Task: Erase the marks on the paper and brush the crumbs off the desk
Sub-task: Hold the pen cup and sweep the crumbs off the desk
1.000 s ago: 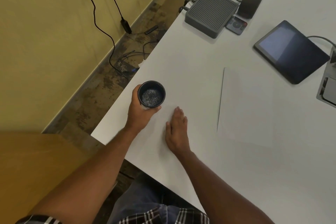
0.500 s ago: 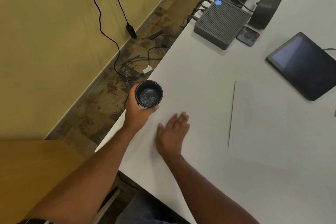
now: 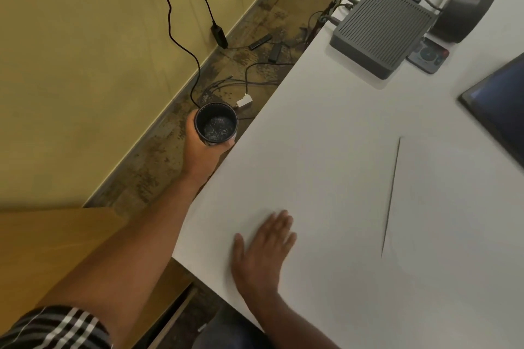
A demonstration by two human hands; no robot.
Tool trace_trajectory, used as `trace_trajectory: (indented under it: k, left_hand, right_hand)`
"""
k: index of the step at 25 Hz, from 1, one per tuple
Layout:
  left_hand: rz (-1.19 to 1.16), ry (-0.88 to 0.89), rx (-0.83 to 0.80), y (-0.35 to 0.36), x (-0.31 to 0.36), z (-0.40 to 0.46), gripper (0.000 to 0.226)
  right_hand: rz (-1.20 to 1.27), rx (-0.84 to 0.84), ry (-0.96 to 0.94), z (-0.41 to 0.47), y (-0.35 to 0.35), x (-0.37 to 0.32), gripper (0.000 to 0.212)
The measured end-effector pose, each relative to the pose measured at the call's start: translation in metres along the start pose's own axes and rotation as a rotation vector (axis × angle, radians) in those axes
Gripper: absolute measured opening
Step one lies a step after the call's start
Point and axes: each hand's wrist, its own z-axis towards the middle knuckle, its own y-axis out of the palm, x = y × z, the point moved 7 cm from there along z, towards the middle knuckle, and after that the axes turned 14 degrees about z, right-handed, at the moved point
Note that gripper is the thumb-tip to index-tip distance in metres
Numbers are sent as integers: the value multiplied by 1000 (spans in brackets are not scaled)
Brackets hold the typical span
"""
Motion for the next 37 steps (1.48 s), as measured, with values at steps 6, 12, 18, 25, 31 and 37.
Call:
trace_trajectory:
  k: [6,12,18,25,31,37]
  left_hand:
    - [37,-48,-34,12,-22,19,98]
    - [105,-33,-109,39,-27,41,91]
    - [105,-21,-196,68,-35,59,91]
    - [89,-54,-216,83,-17,76,97]
    - [99,-75,-177,89,-15,82,96]
    - [24,-137,-219,86,-12,78,73]
  right_hand:
    - [435,-105,-238,130,-21,-87,63]
    - [261,350,90,175,-102,2,69]
    - [93,197,116,179,-53,-37,79]
    - [529,85,-287,223,-72,-88,63]
    - [82,234,109,249,-89,-37,76]
    - [618,-295,-287,244,-55,-125,56]
